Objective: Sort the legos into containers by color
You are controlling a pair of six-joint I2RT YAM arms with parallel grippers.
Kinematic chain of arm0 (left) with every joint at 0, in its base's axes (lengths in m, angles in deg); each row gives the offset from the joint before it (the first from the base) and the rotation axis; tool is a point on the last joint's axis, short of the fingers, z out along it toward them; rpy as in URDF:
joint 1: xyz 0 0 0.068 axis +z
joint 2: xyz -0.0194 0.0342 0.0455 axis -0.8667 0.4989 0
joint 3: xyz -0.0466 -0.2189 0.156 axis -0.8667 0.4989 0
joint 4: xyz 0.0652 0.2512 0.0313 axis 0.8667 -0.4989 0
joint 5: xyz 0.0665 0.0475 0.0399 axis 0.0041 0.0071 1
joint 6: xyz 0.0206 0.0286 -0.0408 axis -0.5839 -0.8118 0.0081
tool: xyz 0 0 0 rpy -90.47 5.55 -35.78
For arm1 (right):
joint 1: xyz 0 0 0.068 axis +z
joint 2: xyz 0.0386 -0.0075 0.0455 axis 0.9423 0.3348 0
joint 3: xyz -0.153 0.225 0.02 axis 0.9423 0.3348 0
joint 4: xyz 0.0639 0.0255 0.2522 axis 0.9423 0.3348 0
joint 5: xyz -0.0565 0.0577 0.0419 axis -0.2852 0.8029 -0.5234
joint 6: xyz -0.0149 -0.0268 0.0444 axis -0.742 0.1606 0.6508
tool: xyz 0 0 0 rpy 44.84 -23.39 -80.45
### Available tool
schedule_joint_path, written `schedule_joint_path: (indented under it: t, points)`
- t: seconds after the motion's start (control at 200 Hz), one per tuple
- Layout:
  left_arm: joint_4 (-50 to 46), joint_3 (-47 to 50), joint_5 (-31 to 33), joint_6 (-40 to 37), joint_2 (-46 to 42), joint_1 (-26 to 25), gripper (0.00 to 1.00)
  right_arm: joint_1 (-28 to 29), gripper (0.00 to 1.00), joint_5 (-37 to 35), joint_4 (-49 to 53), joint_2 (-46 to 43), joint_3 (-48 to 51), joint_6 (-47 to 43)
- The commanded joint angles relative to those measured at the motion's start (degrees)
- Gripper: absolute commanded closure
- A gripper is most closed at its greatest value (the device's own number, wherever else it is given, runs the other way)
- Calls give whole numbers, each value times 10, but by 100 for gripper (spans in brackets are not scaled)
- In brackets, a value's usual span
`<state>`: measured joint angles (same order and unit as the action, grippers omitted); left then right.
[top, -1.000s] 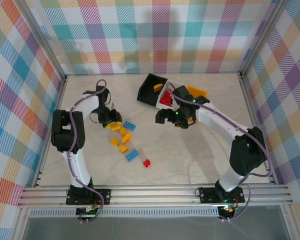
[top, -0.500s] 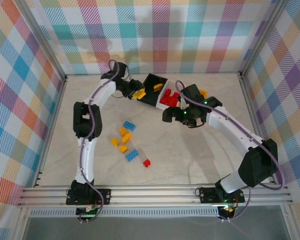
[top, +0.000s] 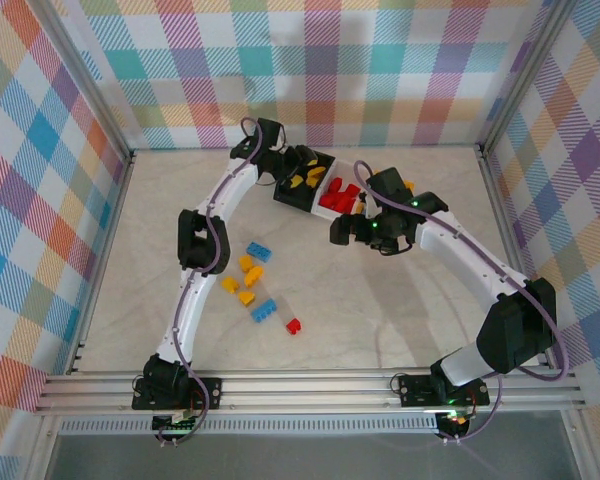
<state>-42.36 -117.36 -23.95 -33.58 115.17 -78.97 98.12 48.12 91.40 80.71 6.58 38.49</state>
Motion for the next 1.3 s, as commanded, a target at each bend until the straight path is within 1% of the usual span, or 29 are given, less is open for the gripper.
schedule_joint_path:
  t: [0.0, 0.12, 0.21, 0.305, 0.435, 0.6, 0.69, 0.73, 0.785, 0.91, 1.015, 1.06, 1.17, 1.225, 1.295]
  points:
    - [-16, -15, 9, -3, -7, 0, 29, -3, 0, 5, 11, -7, 9, -3]
    - [-66, -11, 12, -58, -45, -1, 28, -3, 0, 15, -1, -18, 24, 20]
    - [-110, 24, 22, -118, -97, -1, 27, -2, 0, 25, -16, -31, 43, 46]
    - [-139, 112, 45, -183, -174, -1, 26, 0, 0, 37, -29, -42, 61, 67]
    - [-155, 274, 80, -245, -289, 6, 26, 14, 3, 54, -32, -31, 65, 76]
    - [-157, 490, 119, -274, -452, 27, 26, 43, 7, 83, -36, 24, 25, 54]
    - [-162, 593, 149, -277, -531, 36, 26, 62, 13, 99, -32, 78, -15, 23]
    - [-174, 631, 161, -270, -562, 41, 26, 71, 15, 107, -21, 107, -39, 17]
    - [-186, 680, 160, -256, -601, 45, 26, 86, 17, 120, -9, 143, -72, 8]
    - [-199, 782, 161, -235, -698, 51, 24, 122, 20, 126, -18, 207, -125, -30]
    - [-195, 853, 157, -222, -752, 53, 24, 151, 25, 122, 31, 261, -178, -69]
    - [-191, 872, 152, -218, -768, 54, 24, 169, 25, 108, 53, 272, -193, -86]
    - [-188, 892, 143, -233, -779, 73, 23, 222, 17, 87, 69, 278, -199, -107]
    - [-189, 892, 131, -250, -771, 88, 23, 246, 12, 82, 65, 286, -197, -106]
    - [-195, 887, 129, -274, -764, 100, 23, 274, 3, 48, 66, 305, -201, -105]
